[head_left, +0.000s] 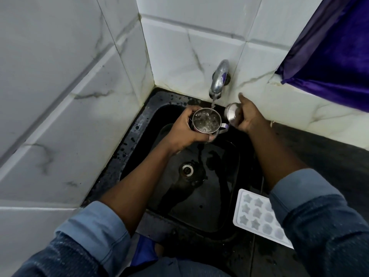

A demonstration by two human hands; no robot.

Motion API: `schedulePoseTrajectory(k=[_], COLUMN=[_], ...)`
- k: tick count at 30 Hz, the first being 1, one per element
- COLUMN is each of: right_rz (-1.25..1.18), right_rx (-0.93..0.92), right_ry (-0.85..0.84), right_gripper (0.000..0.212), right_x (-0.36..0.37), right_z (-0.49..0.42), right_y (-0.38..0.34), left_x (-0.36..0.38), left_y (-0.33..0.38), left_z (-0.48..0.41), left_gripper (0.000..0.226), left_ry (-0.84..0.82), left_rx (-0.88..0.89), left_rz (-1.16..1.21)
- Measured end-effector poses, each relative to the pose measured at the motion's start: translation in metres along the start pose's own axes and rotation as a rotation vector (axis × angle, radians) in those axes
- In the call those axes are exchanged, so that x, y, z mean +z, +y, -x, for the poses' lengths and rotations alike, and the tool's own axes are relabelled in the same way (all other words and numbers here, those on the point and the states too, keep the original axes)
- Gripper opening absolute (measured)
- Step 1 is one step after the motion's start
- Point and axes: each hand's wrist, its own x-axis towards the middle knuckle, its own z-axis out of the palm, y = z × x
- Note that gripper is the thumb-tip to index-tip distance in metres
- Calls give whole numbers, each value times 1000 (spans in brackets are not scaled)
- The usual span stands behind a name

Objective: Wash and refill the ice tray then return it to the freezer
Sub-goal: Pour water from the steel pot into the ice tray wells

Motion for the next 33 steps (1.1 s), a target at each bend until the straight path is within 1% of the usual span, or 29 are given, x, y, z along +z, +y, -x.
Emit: schedulePoseTrajectory(k=[1,3,5,6,7,11,15,17,24,27,31,33], right_rz=[-44,-99,-77,-58,-18,284,545,678,1107,1208,1330,1419], right_rx=[-15,-60,-107,-133,-171,-358,-461,-517,-857,-985,-1078,-1113], right_ry=[1,-8,-62,-106,-154,-247,-277,-246,-85,11,59,76], right_gripper=[50,38,21,17,16,13,14,16,28,29,40,49], right_x=[-6,-16,-16,-17,-15,4,21,27,32,31,32,32], right_z=[10,24,52,65,76,124,148,158,173,179,192,194], right_y=[0,-2,-6,-7,-8,1,27,40,68,79,86,89], left_x=[1,3,5,6,7,12,19,21,21,18,14,13], left_y=[1,2,2,2,1,3,7,9,16,18,21,23], left_z=[5,15,25,31,36,59,82,93,126,134,144,149], left_gripper=[86,81,78,78,78,79,82,83,81,80,82,81], left_ry=[-7,-24,-37,-44,-48,-54,-47,-58,-74,-84,-96,-100], left_rx=[6,21,24,24,23,13,23,26,36,43,41,41], left_rz=[0,4,6,8,11,22,47,73,136,134,109,109])
